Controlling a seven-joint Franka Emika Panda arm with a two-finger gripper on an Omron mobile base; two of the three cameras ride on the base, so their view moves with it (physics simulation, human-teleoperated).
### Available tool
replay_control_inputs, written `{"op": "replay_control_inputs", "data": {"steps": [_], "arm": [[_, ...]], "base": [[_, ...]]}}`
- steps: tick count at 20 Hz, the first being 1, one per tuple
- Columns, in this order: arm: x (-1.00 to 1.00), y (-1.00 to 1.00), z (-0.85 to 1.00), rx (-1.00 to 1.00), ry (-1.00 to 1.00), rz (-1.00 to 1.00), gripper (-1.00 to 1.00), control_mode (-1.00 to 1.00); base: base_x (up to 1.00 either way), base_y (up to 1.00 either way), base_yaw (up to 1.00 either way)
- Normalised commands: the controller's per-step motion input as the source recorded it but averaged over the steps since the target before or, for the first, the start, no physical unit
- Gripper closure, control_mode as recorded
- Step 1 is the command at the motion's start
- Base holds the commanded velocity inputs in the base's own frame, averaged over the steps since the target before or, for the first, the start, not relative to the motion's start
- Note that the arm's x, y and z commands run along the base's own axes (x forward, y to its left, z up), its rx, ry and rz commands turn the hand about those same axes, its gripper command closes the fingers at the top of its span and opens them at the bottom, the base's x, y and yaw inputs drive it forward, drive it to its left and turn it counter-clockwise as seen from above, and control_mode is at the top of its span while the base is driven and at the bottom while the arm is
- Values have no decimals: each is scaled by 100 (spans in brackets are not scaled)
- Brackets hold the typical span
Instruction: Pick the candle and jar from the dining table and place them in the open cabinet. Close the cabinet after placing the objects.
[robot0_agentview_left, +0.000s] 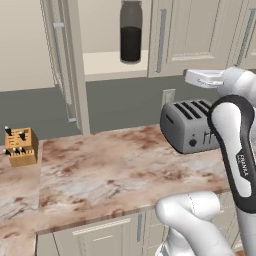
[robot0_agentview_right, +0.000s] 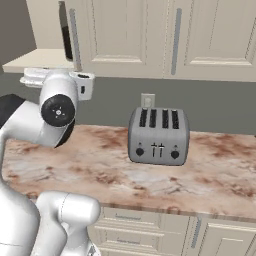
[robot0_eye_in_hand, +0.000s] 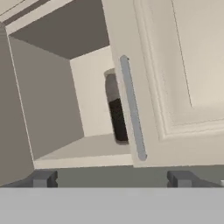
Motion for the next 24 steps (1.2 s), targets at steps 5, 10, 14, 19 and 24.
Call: {"op": "replay_control_inputs", "data": {"steps": [5,10,14,19,24], "arm": [[0,71,-10,-35,-7,-5,-100,-100],[0,42,-11,-32,-7,-7,-100,-100],[-2,-3,-3,-12,-15,-2,-100,-100],[3,5,-2,-14,-21,-6,-100,-100],[-4,0,-2,-10,-30,-23,-100,-100]], "base": [[0,0,0],[0,0,0],[0,0,0],[0,0,0],[0,0,0]]}}
